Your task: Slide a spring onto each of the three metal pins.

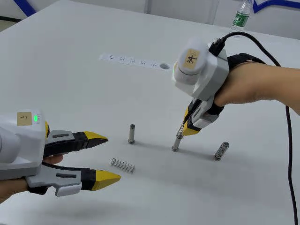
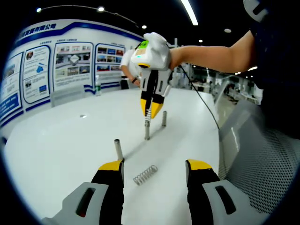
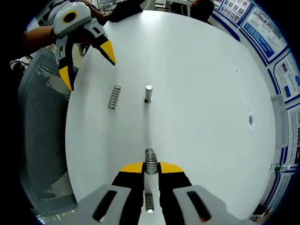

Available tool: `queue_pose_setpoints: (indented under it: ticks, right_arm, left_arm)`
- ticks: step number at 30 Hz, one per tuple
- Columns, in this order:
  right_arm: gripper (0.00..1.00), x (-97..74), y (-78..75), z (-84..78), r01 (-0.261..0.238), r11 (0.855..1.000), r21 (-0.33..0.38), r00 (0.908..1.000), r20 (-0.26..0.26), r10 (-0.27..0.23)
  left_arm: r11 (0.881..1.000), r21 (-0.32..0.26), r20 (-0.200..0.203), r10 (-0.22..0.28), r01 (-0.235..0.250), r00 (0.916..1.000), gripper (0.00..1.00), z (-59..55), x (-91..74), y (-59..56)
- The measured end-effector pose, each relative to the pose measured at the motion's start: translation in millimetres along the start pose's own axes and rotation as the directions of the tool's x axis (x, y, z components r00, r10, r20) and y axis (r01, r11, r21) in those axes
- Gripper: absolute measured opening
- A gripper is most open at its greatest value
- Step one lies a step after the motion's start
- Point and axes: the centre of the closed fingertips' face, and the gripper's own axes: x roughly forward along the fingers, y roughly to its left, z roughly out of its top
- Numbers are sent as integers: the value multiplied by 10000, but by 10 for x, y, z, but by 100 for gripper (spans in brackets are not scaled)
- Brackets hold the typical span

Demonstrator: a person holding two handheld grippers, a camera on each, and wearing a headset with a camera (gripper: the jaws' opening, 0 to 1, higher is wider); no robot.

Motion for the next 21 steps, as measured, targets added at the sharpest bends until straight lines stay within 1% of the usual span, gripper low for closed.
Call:
queue_pose_setpoints:
  ticks: [3,5,9,15,16,21]
  right_arm:
    - [12,53,12,-8,-34,9999,136,9998,-194,37]
    - [12,93,20,3,-48,9998,189,9998,-217,52]
    - [12,181,46,-8,-102,9998,166,9991,-420,109]
    - [12,284,60,-31,-199,9993,309,9987,-469,214]
    - [12,332,51,-47,-214,9993,314,9986,-485,229]
    - [12,404,45,-78,-219,9989,417,9987,-446,238]
  left_arm:
    - [10000,4,-15,-9,9,10000,54,-1,5,-5]
    - [10000,4,-9,-15,15,10000,54,3,8,-7]
    - [10000,20,-43,-49,49,10000,54,0,16,-15]
    - [10000,46,-78,-74,74,9999,53,0,17,-26]
    - [10000,49,-84,-70,71,9999,53,1,15,-27]
    - [10000,35,-110,-59,59,9999,53,-4,11,-28]
